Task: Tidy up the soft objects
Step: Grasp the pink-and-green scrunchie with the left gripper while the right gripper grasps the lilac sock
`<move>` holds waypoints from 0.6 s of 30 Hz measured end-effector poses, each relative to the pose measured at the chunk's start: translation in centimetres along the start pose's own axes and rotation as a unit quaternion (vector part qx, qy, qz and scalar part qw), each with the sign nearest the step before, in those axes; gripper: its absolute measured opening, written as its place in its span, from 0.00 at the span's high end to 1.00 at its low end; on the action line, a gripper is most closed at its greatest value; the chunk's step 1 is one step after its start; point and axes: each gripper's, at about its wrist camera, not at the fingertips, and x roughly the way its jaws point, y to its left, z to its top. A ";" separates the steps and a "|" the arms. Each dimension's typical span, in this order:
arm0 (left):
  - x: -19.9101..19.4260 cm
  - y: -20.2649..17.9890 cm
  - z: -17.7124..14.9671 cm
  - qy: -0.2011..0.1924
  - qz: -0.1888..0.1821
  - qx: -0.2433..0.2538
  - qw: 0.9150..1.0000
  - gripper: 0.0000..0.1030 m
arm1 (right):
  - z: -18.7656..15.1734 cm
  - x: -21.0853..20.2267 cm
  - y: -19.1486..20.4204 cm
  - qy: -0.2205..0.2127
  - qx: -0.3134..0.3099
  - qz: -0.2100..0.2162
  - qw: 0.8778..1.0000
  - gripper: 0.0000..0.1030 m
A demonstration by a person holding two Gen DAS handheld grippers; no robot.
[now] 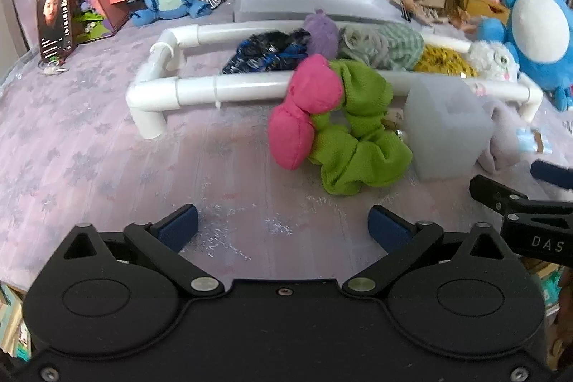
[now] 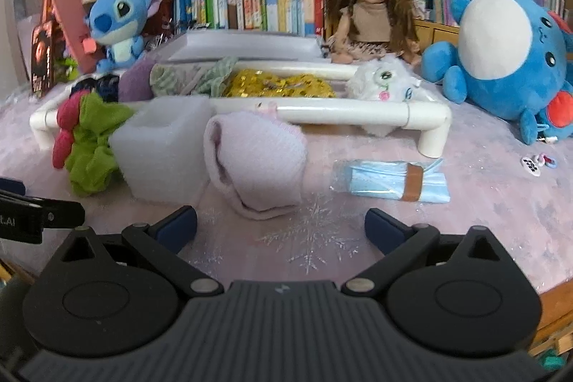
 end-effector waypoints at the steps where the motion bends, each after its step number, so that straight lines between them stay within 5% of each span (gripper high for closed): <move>1: -0.2 0.2 0.1 -0.005 -0.001 -0.007 1.000 0.05 | 0.0 -0.1 0.0 -0.005 0.003 -0.001 1.000 0.01; 9: -2.0 1.6 1.8 -0.066 -0.033 -0.048 0.996 0.14 | 0.8 -1.4 0.1 -0.054 -0.004 -0.003 0.999 0.12; 18: -0.6 1.0 3.2 -0.067 -0.051 -0.068 0.994 0.33 | 1.8 -1.6 0.7 -0.075 -0.017 -0.007 0.997 0.28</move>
